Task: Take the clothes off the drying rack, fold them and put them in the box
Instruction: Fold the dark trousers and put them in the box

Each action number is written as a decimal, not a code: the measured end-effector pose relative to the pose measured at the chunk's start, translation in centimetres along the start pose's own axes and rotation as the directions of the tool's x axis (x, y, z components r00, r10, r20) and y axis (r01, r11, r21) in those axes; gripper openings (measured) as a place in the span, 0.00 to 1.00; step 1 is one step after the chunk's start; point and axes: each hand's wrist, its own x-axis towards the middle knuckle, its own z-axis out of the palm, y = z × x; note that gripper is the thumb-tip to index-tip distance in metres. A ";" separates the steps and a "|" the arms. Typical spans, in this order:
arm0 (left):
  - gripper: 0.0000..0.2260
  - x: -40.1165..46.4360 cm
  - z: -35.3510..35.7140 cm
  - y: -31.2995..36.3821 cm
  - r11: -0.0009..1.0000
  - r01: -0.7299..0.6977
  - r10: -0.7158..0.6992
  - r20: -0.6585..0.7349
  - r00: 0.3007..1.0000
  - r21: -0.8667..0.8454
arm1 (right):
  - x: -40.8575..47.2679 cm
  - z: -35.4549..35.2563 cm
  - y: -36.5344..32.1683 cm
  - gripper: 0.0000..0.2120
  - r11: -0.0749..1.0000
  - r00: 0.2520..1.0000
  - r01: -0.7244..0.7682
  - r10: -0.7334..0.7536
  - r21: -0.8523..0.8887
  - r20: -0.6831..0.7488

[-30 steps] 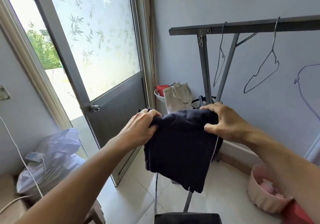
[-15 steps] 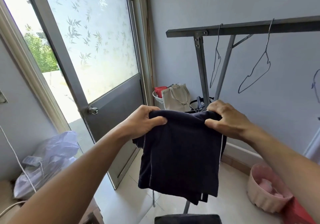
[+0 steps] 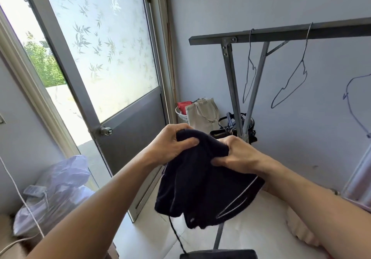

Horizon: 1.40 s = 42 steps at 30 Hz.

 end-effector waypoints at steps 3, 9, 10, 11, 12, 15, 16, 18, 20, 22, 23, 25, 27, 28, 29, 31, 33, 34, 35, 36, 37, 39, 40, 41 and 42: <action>0.16 0.5 1.0 -0.8 0.956 0.100 0.012 -0.377 0.926 0.276 | 0.2 0.1 -0.4 0.07 0.995 0.982 -0.083 0.072 -0.058 -0.175; 0.17 -0.7 3.7 0.9 0.962 0.274 -0.261 -0.349 0.900 -0.014 | -0.2 0.8 -1.7 0.11 0.956 0.870 -0.183 0.049 -0.230 -0.491; 0.24 -0.6 4.0 1.1 0.914 0.350 -0.391 -0.217 0.895 -0.203 | -0.4 1.0 -1.8 0.13 0.947 0.858 -0.177 0.016 -0.267 -0.513; 0.31 -0.3 4.2 1.2 0.829 0.412 -0.476 -0.090 0.875 -0.378 | -0.5 1.4 -1.8 0.16 0.938 0.852 -0.165 -0.020 -0.304 -0.523; 0.37 0.1 4.2 1.3 0.744 0.435 -0.505 0.000 0.863 -0.507 | -0.5 2.0 -1.8 0.20 0.931 0.844 -0.136 -0.071 -0.340 -0.532; 0.37 1.4 4.4 1.6 0.531 0.343 -0.514 0.027 0.857 -0.775 | -0.9 4.7 -1.8 0.25 0.873 0.815 0.025 -0.300 -0.487 -0.496; 0.31 1.6 4.7 1.7 0.489 0.287 -0.551 -0.036 0.834 -0.824 | -1.1 5.3 -2.1 0.26 0.858 0.828 0.055 -0.325 -0.510 -0.457; 0.16 1.8 5.1 1.1 0.483 0.208 -0.619 -0.164 0.768 -0.851 | -1.2 6.1 -2.2 0.27 0.848 0.863 0.119 -0.345 -0.516 -0.368; 0.10 1.2 4.9 0.0 0.521 0.152 -0.585 -0.221 0.780 -0.840 | -1.4 5.8 -1.9 0.28 0.905 0.904 0.192 -0.314 -0.381 -0.290; 0.10 0.0 4.0 -0.7 0.578 0.108 -0.460 -0.213 0.862 -0.809 | -1.5 4.6 -1.3 0.24 0.978 0.894 0.209 -0.203 -0.029 -0.398; 0.11 -0.6 3.6 -0.7 0.608 0.094 -0.391 -0.193 0.900 -0.789 | -1.3 3.9 -0.7 0.22 0.970 0.869 0.195 -0.102 0.145 -0.484; 0.13 -1.6 2.7 -0.5 0.665 0.091 -0.289 -0.143 0.947 -0.741 | -0.8 2.2 0.0 0.30 0.917 0.856 0.183 0.029 0.354 -0.516; 0.11 -2.0 2.0 0.0 0.690 0.122 -0.230 -0.057 0.971 -0.713 | -0.4 0.8 0.5 0.38 0.885 0.910 0.190 0.003 0.424 -0.414; 0.10 -2.1 1.7 0.1 0.696 0.145 -0.199 0.005 0.980 -0.703 | -0.2 0.3 0.4 0.37 0.883 0.930 0.194 -0.028 0.426 -0.366; 0.10 -2.1 1.4 0.1 0.693 0.174 -0.168 0.078 0.983 -0.699 | -0.1 0.0 0.4 0.33 0.875 0.939 0.211 -0.059 0.435 -0.338; 0.15 -2.0 0.8 0.2 0.639 0.236 -0.128 0.202 0.971 -0.732 | -0.2 0.3 0.2 0.24 0.861 0.931 0.264 -0.110 0.434 -0.348; 0.29 -1.6 0.6 0.3 0.561 0.317 -0.168 0.270 0.948 -0.765 | -0.4 1.2 0.1 0.18 0.863 0.901 0.346 -0.197 0.368 -0.386; 0.32 -1.4 0.6 0.5 0.540 0.347 -0.218 0.270 0.938 -0.767 | -0.6 1.5 0.1 0.16 0.858 0.875 0.406 -0.265 0.314 -0.406; 0.33 -1.1 0.8 0.6 0.531 0.367 -0.276 0.254 0.927 -0.764 | -0.8 1.8 0.1 0.15 0.850 0.842 0.465 -0.339 0.248 -0.419; 0.33 -0.8 1.0 0.6 0.532 0.391 -0.343 0.231 0.911 -0.751 | -1.0 2.0 0.2 0.13 0.844 0.811 0.509 -0.403 0.171 -0.424; 0.33 -0.4 1.2 0.5 0.530 0.417 -0.401 0.215 0.891 -0.738 | -1.2 2.2 0.1 0.11 0.842 0.789 0.532 -0.452 0.093 -0.416; 0.35 0.1 1.8 1.0 0.528 0.471 -0.473 0.216 0.854 -0.707 | -1.6 2.7 -0.2 0.08 0.838 0.764 0.544 -0.516 -0.044 -0.388; 0.35 0.3 2.0 1.4 0.526 0.494 -0.506 0.213 0.836 -0.692 | -1.7 2.9 -0.5 0.08 0.835 0.759 0.543 -0.535 -0.092 -0.372; 0.32 0.4 2.3 1.8 0.534 0.503 -0.536 0.188 0.823 -0.680 | -1.9 3.3 -0.7 0.08 0.830 0.756 0.545 -0.548 -0.120 -0.357; 0.25 0.5 2.6 2.1 0.549 0.511 -0.568 0.153 0.808 -0.661 | -2.0 3.5 -0.9 0.09 0.830 0.759 0.544 -0.550 -0.126 -0.347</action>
